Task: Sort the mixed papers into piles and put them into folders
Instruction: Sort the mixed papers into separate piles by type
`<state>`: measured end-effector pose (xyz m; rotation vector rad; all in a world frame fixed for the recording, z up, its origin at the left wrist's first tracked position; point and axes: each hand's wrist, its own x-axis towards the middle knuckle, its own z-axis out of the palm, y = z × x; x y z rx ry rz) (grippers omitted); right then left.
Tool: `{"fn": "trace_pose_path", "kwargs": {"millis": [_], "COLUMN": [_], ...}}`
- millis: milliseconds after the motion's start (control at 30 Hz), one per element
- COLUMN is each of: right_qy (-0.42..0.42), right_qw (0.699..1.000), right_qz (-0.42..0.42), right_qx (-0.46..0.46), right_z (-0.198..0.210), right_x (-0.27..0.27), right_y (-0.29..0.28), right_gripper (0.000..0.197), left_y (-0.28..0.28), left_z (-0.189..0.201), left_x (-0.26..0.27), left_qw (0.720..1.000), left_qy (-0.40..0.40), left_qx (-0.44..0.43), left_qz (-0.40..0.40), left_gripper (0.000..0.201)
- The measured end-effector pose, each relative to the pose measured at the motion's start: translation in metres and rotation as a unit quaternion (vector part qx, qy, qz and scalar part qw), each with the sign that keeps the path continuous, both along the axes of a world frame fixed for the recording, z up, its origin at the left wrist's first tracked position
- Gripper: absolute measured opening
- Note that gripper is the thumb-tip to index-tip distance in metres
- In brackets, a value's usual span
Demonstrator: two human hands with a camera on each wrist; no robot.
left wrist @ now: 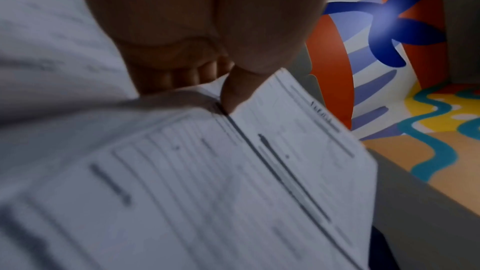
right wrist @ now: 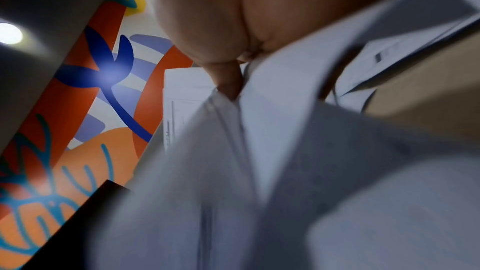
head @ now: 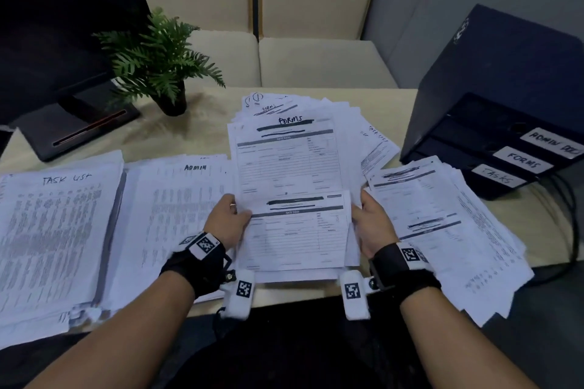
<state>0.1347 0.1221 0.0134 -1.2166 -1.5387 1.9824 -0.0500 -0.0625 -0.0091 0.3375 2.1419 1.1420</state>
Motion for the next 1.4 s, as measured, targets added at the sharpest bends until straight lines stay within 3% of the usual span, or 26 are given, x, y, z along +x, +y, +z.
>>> {"fn": "trace_pose_path", "kwargs": {"millis": [67, 133, 200, 267, 400, 467, 567, 700, 900, 1000, 1033, 1133, 1200, 1267, 1400], "right_qy": [-0.017, -0.05, -0.105, -0.182, -0.271, -0.287, -0.303, -0.333, -0.451, -0.516, -0.506, -0.447, -0.467, -0.495, -0.434], "right_qw": [0.999, 0.995, 0.993, 0.978, 0.948, 0.941, 0.934, 0.915, 0.86, 0.795, 0.786, 0.792, 0.775, 0.758, 0.807], "right_qz": [-0.041, -0.086, -0.049, 0.024, 0.023, 0.024, 0.029, 0.041, 0.059, 0.024, 0.042, 0.195, 0.27, 0.282, 0.245], "right_qx": [0.006, 0.003, 0.037, 0.1, 0.167, 0.176, 0.189, 0.222, 0.229, 0.317, 0.352, 0.368, 0.33, 0.318, 0.318], "right_z": [0.002, -0.001, -0.008, -0.011, -0.006, -0.001, 0.006, 0.004, -0.025, -0.027, -0.027, -0.035, -0.043, -0.044, -0.029], "right_x": [0.012, 0.028, 0.046, 0.065, 0.106, 0.126, 0.154, 0.187, 0.208, 0.195, 0.188, 0.167, 0.158, 0.15, 0.114], "right_y": [-0.009, -0.014, -0.016, -0.015, 0.017, 0.045, 0.091, 0.155, 0.213, 0.206, 0.199, 0.176, 0.164, 0.159, 0.158], "right_gripper": [0.02, 0.029, 0.037, 0.027, 0.027, 0.031, 0.026, 0.026, 0.042, 0.059, 0.059, 0.051, 0.048, 0.045, 0.036], "left_y": [-0.001, 0.003, 0.011, 0.02, 0.044, 0.062, 0.094, 0.13, 0.153, 0.158, 0.158, 0.16, 0.159, 0.157, 0.152], "left_z": [0.001, 0.001, 0.004, 0.003, -0.005, -0.002, 0.003, 0.002, -0.006, -0.01, -0.011, -0.011, -0.01, -0.007, 0.0], "left_x": [0.005, 0.015, 0.028, 0.044, 0.08, 0.096, 0.113, 0.126, 0.137, 0.142, 0.143, 0.143, 0.14, 0.134, 0.112], "left_qw": [0.998, 0.997, 0.997, 0.995, 0.986, 0.98, 0.972, 0.978, 0.989, 0.992, 0.993, 0.994, 0.994, 0.995, 0.998], "left_qy": [-0.03, -0.038, -0.03, -0.051, -0.102, -0.128, -0.136, -0.093, -0.066, -0.062, -0.06, -0.059, -0.053, -0.047, -0.004], "left_qx": [0.041, 0.062, 0.067, 0.083, 0.095, 0.086, 0.047, 0.014, 0.015, 0.016, 0.015, 0.009, 0.006, 0.006, 0.007], "left_qz": [0.022, 0.035, 0.031, 0.015, -0.086, -0.126, -0.188, -0.189, -0.131, -0.109, -0.105, -0.093, -0.092, -0.087, -0.058], "left_gripper": [0.02, 0.032, 0.038, 0.053, 0.094, 0.087, 0.06, 0.046, 0.034, 0.031, 0.03, 0.029, 0.028, 0.028, 0.029]}}
